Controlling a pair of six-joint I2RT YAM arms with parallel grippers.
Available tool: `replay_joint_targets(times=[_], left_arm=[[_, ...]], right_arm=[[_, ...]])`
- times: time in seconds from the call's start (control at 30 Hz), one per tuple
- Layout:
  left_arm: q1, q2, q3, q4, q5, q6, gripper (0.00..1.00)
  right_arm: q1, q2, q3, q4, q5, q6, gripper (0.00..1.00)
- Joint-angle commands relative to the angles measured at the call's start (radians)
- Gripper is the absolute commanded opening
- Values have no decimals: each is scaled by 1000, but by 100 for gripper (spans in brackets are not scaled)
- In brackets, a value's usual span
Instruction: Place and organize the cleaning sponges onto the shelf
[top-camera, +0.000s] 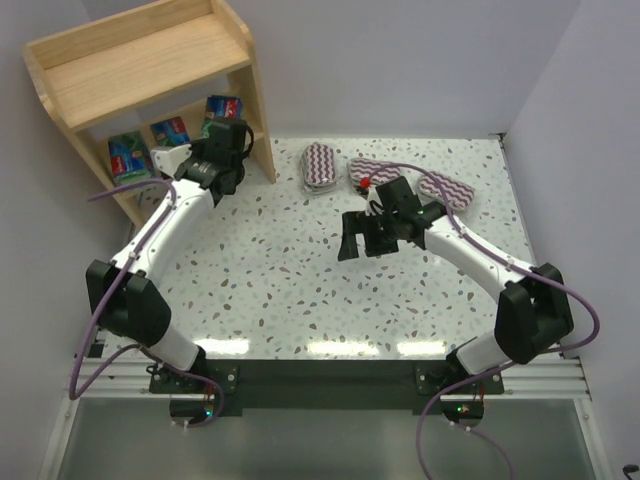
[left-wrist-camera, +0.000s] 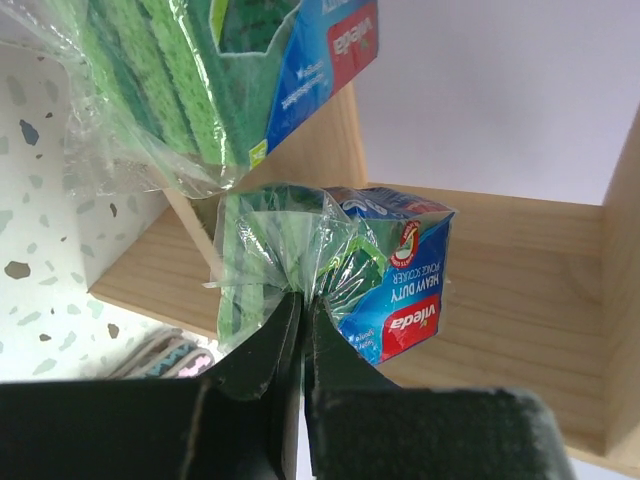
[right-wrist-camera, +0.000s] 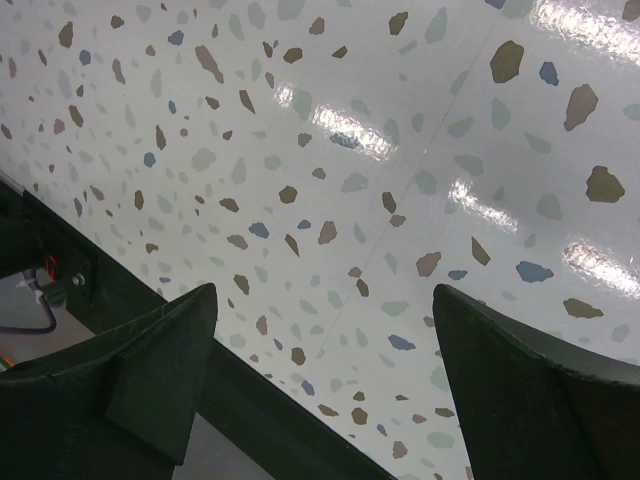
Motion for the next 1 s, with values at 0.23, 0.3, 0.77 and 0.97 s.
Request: replay_joint_targets(times=[0.23,0.3,0.77,0.97], left_arm=[[19,80,89,35,-18,-33,33],[18,83,86,53,-11,-9,38],[2,82,-106,546,120,243,42],[10,118,-112,722,156,330,39]], right_arm=[[-6,-51,-6,-7,-25,-15,92],[-6,-48,-6,-6,-28,-15,92],[-6,-45,-12,-3,-27,-15,92],[-6,-54,-25,-1,-22,-16,92]])
